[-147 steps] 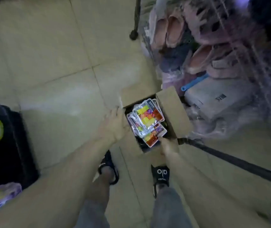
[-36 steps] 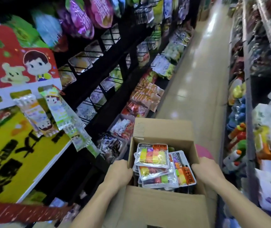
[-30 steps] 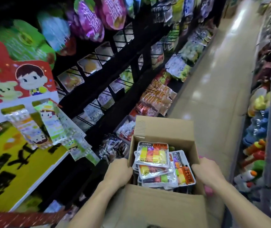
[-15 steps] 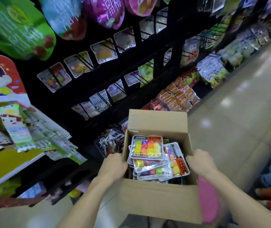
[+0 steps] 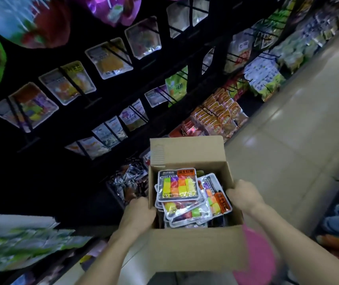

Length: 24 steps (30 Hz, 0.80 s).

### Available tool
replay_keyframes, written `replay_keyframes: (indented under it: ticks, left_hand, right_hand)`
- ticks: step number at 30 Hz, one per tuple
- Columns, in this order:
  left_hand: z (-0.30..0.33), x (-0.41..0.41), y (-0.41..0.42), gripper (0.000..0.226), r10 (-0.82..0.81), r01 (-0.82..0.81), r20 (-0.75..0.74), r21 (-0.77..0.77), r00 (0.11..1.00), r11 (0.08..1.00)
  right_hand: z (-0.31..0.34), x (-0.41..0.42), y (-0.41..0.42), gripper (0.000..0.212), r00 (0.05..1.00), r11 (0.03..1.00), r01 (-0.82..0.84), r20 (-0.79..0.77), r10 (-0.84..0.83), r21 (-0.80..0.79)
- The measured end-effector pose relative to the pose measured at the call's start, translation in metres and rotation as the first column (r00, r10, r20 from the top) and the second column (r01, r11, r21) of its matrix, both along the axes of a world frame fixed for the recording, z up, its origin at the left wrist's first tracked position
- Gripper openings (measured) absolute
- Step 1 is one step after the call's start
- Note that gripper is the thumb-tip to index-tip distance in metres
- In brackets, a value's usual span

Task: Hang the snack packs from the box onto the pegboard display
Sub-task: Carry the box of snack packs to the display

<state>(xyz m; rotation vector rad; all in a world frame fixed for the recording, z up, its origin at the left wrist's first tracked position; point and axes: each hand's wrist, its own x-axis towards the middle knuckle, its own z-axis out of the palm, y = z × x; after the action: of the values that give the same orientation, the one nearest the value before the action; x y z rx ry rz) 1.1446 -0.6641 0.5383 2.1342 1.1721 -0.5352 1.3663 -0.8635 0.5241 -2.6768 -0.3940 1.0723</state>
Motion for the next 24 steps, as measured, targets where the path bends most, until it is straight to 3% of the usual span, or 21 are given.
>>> replay_keyframes:
  ticks: [10,18,24]
  left_hand:
    - [-0.026,0.050,0.018,0.019,0.015,-0.014,-0.022,0.040,1.000,0.999]
    - [-0.078,0.096,0.006,0.019,0.189,-0.189,-0.022,-0.005,0.982,0.982]
    - [-0.148,0.141,-0.033,0.022,0.391,-0.392,-0.086,0.005,0.916,0.920]
  right_hand:
    - [-0.017,0.051,0.028,0.013,0.998,0.999,-0.038,0.047,0.039,-0.026]
    - [-0.076,0.126,0.050,0.020,0.983,0.983,-0.184,-0.018,0.183,-0.017]
    - [-0.153,0.195,0.071,0.025,0.931,0.940,-0.336,-0.132,0.340,0.053]
